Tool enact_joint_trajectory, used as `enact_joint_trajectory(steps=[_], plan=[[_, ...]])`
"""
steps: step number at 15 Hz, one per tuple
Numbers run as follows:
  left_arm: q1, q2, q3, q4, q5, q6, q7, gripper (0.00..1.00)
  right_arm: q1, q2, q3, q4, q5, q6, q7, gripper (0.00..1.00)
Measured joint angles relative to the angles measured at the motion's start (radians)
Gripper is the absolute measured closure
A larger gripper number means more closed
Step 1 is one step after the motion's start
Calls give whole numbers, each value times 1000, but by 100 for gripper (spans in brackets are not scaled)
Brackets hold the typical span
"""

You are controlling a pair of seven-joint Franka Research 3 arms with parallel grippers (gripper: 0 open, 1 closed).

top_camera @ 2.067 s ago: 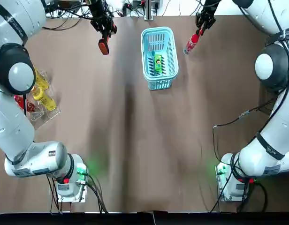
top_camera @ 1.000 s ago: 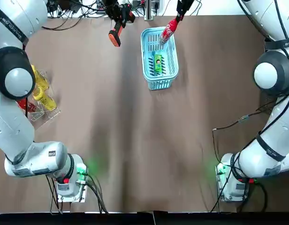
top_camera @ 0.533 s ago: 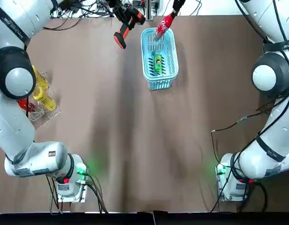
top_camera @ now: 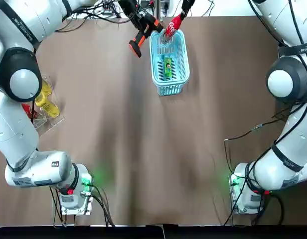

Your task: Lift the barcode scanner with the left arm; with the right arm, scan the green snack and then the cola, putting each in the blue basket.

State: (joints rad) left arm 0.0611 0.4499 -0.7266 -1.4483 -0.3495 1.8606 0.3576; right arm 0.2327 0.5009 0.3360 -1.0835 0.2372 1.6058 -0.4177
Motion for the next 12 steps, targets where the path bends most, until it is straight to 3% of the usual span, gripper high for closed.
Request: enact_joint_trajectory(steps=[5,12], plan=[[-12,46,-12,0,0,134,9,63,0,0,0,0,0,0,0,67],[-19,76,-12,0,-4,156,-9,63,0,0,0,0,0,0,-1,67]])
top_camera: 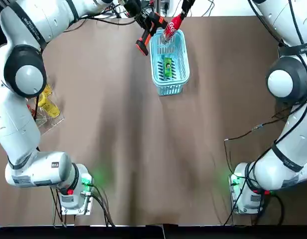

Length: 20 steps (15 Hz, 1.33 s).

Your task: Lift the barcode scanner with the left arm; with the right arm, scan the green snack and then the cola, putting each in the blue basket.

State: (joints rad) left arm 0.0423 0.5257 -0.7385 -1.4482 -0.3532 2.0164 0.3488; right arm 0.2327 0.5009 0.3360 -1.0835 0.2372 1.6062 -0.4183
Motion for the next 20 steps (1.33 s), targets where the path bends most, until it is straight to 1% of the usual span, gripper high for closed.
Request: enact_joint_trajectory(steps=[2,5,7,11,17,20], plan=[[-1,1,0,0,-14,-22,-92,63,0,0,0,0,0,0,0,67],[-4,1,-3,0,-21,-48,-284,63,0,0,0,0,0,0,0,67],[-5,1,-5,1,-24,-53,-359,63,0,0,0,0,0,-1,0,67],[-3,1,-4,1,-78,-58,-404,63,0,0,0,0,0,-2,0,67],[-2,1,-3,1,-105,-58,-432,63,-3,0,-8,0,0,-2,0,67],[14,1,-2,5,-105,-76,-473,63,-28,0,-17,0,-1,-16,0,67]])
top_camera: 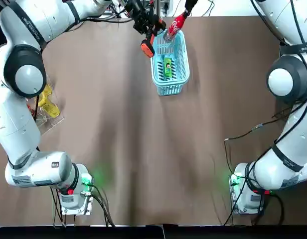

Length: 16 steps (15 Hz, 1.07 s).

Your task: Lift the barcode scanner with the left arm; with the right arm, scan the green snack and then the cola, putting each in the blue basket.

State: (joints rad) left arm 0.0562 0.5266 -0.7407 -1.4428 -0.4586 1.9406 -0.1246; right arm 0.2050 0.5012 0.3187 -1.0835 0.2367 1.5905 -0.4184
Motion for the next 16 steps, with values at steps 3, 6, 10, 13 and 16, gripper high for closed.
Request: enact_joint_trajectory(steps=[3,6,10,13,16], plan=[[61,-14,2,9,26,-50,-48,63,-35,2,-2,-1,0,-18,52,67],[122,-43,2,13,147,-127,-85,63,-49,7,-3,-3,0,-19,230,67],[167,-56,3,13,348,-210,-123,63,-47,30,-4,-13,-6,-32,463,67],[175,-73,17,6,523,-235,-269,63,-13,67,-2,-15,-96,-70,638,67],[164,-55,36,-41,762,-245,-520,63,104,92,-2,-16,-163,-71,854,67]])
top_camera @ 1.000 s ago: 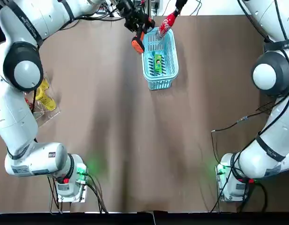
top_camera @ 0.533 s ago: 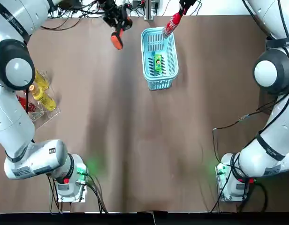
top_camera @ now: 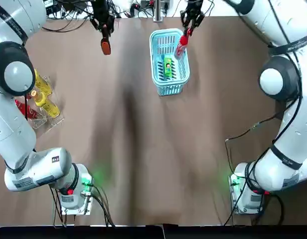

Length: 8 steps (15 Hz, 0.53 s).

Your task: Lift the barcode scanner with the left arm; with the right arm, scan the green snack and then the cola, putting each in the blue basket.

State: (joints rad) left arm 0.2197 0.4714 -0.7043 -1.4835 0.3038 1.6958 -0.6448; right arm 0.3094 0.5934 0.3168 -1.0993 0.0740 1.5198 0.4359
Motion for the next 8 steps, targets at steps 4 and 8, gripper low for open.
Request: enact_joint_trajectory(steps=[4,8], plan=[[8,75,21,-32,116,28,-33,63,80,19,-1,-1,-33,-1,112,67],[83,115,38,-159,152,220,120,63,136,65,-4,-11,-102,-9,140,67]])
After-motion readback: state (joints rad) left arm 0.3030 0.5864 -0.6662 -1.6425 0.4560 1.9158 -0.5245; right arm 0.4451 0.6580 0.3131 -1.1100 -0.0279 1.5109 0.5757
